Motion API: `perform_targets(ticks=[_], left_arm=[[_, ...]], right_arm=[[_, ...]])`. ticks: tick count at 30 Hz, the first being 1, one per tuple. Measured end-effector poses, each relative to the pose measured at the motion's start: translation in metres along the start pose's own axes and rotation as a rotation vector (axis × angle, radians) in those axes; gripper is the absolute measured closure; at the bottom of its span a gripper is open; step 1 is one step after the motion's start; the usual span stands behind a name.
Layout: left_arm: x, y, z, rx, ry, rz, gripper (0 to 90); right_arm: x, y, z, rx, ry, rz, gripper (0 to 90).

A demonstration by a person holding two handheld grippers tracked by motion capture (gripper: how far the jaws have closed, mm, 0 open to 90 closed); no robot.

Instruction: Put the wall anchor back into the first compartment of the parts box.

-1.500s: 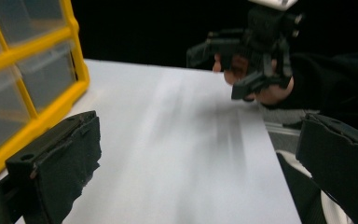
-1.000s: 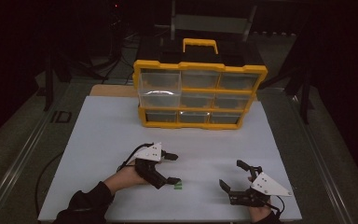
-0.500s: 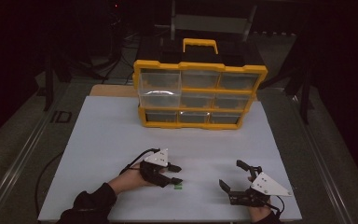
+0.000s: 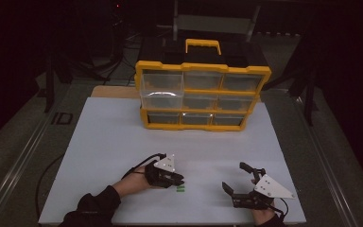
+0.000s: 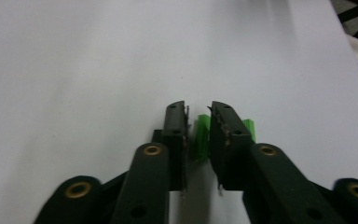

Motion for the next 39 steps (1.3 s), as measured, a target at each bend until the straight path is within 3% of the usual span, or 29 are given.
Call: perform_targets(ticks=[4, 15, 22, 28, 34, 39], left_arm=[[-0.002, 0.001, 0.001, 0.003, -0.006, -0.006, 82.1], [0.006, -0.002, 0.004, 0.019, -0.035, -0.034, 83.2], [0.029, 0.001, 0.010, 0.007, -0.022, -0.061, 83.2], [0.049, 0.002, 0.019, -0.005, -0.012, -0.055, 83.3], [0.074, 0.001, 0.031, -0.011, 0.012, -0.049, 83.3], [0.106, 0.001, 0.047, -0.047, 0.021, -0.031, 83.2]], right_arm=[[0.000, 0.000, 0.000, -0.001, -0.002, 0.000, 8.0], [-0.001, 0.001, -0.001, -0.001, -0.004, -0.003, 8.0], [-0.001, 0.000, -0.001, -0.004, -0.003, -0.003, 8.0], [-0.001, 0.000, -0.001, -0.004, -0.003, -0.002, 8.0], [-0.001, 0.000, -0.001, -0.003, -0.001, -0.002, 8.0], [-0.001, 0.000, -0.001, -0.003, 0.000, 0.000, 8.0]])
Point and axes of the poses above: each handheld gripper's, and its own axes: x roughly backward along the jaws, z roughly out of its top, y roughly to its right, the point moved 4 cm from there along -x, roughly forward along the jaws, and after that the axes turned 1 degree about x, right-handed, at the moved point
